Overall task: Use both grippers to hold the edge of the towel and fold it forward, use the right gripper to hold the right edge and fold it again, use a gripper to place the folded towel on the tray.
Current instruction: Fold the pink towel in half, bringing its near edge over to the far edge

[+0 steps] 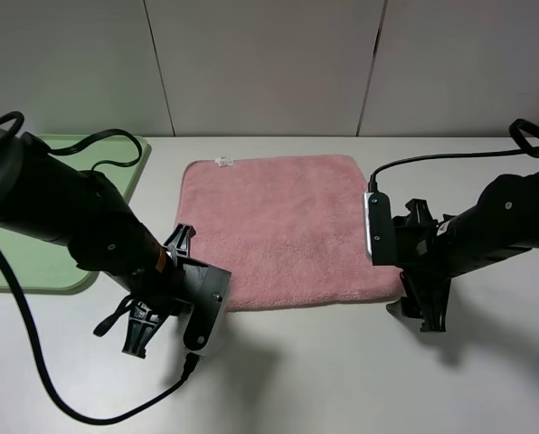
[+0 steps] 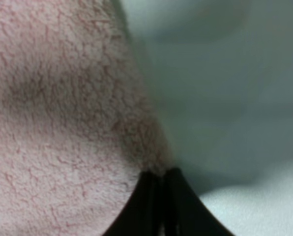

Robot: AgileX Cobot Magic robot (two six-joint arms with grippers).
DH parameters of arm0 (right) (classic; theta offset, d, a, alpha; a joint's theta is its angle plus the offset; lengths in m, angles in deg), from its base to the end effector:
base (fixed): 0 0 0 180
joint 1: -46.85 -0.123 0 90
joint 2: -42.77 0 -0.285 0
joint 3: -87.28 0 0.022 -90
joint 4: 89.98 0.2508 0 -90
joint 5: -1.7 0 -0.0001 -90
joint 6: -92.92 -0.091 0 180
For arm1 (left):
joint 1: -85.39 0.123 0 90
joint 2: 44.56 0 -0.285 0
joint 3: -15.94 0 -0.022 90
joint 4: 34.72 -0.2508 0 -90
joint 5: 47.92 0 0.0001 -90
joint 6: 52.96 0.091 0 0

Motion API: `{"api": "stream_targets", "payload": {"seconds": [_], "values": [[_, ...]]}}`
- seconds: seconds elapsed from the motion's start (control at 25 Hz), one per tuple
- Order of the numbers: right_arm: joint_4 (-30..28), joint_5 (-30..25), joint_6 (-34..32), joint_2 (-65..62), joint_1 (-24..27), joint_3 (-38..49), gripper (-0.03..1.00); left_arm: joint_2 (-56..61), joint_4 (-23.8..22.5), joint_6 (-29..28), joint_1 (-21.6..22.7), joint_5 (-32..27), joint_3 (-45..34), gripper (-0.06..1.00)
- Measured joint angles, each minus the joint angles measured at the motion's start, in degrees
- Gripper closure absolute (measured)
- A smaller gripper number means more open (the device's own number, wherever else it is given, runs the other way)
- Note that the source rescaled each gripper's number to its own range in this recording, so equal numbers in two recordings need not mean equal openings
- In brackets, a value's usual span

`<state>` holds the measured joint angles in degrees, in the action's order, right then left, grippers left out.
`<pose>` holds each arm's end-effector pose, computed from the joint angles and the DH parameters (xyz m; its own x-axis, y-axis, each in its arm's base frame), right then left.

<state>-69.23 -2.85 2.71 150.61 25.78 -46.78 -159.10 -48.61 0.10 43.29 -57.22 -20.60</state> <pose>0.2340 0.0929 0.0946 0.0362 -0.9868 -0.1578 -0.9402 0.0199 -0.3401 0.2174 -0.1916 0.0878 0.3315 0.9381 -0.1006 0.9015 -0.2835 0.3270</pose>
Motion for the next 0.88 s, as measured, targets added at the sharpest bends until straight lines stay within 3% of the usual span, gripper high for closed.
{"api": "stream_targets", "payload": {"seconds": [0.32,0.6,0.8,0.88], "values": [[-0.4,0.0,0.7,0.6,0.0,0.2,0.46,0.0,0.0,-0.1,0.0,0.0,0.0,0.94],[-0.6,0.0,0.7,0.9,0.0,0.3,0.67,0.0,0.0,0.0,0.0,0.0,0.0,0.94],[-0.6,-0.7,0.7,0.9,0.0,0.3,0.95,0.0,0.0,-0.1,0.0,-0.1,0.0,0.94],[-0.6,-1.0,0.7,0.9,0.0,0.3,0.97,0.0,-0.1,-0.1,0.0,-0.1,0.0,0.94]]}}
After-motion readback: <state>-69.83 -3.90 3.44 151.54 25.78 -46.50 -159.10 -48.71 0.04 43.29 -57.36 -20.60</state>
